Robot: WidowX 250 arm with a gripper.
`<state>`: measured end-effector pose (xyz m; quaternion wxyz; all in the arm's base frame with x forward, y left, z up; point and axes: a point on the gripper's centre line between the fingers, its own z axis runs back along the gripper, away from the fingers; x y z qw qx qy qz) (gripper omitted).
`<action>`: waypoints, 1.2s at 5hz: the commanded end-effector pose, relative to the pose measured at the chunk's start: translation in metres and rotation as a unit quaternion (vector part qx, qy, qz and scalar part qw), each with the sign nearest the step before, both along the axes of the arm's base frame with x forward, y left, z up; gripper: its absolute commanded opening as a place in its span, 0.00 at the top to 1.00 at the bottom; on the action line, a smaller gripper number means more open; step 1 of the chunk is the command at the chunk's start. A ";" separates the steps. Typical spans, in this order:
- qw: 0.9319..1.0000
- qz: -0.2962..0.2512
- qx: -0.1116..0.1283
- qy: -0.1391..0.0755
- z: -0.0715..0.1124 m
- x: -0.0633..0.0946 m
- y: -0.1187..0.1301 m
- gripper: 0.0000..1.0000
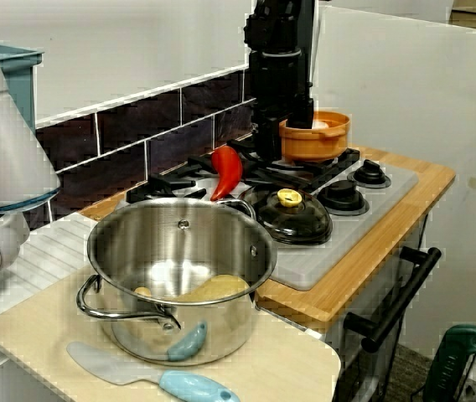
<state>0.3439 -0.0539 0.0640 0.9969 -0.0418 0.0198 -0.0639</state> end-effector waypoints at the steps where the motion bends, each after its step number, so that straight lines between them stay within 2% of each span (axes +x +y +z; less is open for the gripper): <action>1: 1.000 0.006 -0.008 -0.024 0.017 0.009 0.008 1.00; 6: 0.999 0.006 -0.011 -0.034 0.020 0.007 0.007 1.00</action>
